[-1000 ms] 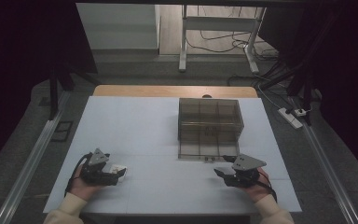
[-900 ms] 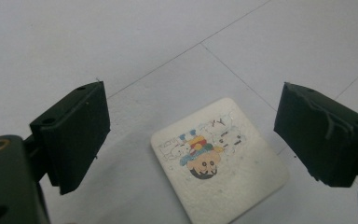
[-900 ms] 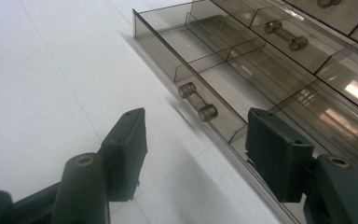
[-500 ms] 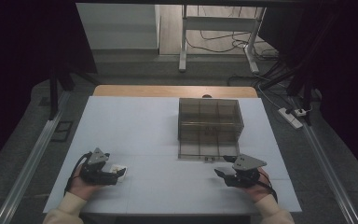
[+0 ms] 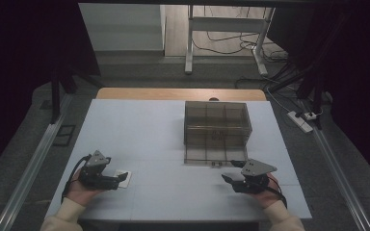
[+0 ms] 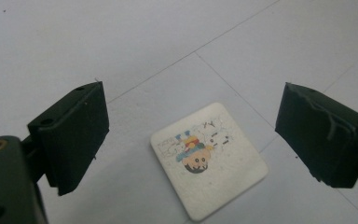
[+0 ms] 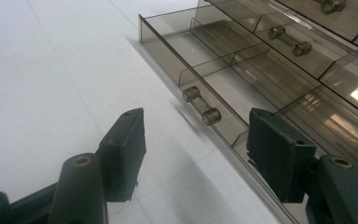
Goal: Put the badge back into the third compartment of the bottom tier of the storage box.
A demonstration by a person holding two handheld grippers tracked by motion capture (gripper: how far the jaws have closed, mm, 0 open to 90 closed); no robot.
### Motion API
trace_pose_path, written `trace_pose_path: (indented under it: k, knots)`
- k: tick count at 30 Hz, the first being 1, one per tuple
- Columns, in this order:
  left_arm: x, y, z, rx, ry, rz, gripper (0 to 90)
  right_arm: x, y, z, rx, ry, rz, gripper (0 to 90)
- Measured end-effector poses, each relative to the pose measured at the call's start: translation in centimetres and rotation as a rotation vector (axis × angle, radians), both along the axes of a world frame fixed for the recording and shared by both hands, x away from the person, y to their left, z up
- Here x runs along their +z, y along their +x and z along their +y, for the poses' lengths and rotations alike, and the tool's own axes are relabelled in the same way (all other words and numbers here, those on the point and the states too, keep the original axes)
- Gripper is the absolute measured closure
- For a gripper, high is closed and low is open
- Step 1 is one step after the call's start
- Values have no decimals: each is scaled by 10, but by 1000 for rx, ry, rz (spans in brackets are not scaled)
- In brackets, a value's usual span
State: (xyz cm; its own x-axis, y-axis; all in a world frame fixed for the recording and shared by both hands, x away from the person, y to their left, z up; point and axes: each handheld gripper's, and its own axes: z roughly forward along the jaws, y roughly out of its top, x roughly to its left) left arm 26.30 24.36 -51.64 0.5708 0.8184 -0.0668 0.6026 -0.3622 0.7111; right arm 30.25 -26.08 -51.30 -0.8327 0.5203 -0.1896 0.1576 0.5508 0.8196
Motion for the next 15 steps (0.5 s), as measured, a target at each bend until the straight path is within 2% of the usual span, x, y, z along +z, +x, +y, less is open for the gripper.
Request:
trace_pose_path:
  k: [2, 5, 9, 15]
  knots:
    - [2, -1, 1, 13, -3, 11, 96, 0, 0, 0, -4, 1, 1, 370]
    - [3, -2, -1, 3, 4, 21, 95, 0, 1, -1, -8, 1, 10, 370]
    - [2, -2, -6, 2, 37, 38, 94, -1, 1, -1, -7, -1, 11, 370]
    - [0, -1, -13, 5, 64, 75, 94, -1, 1, -1, -7, -1, 11, 369]
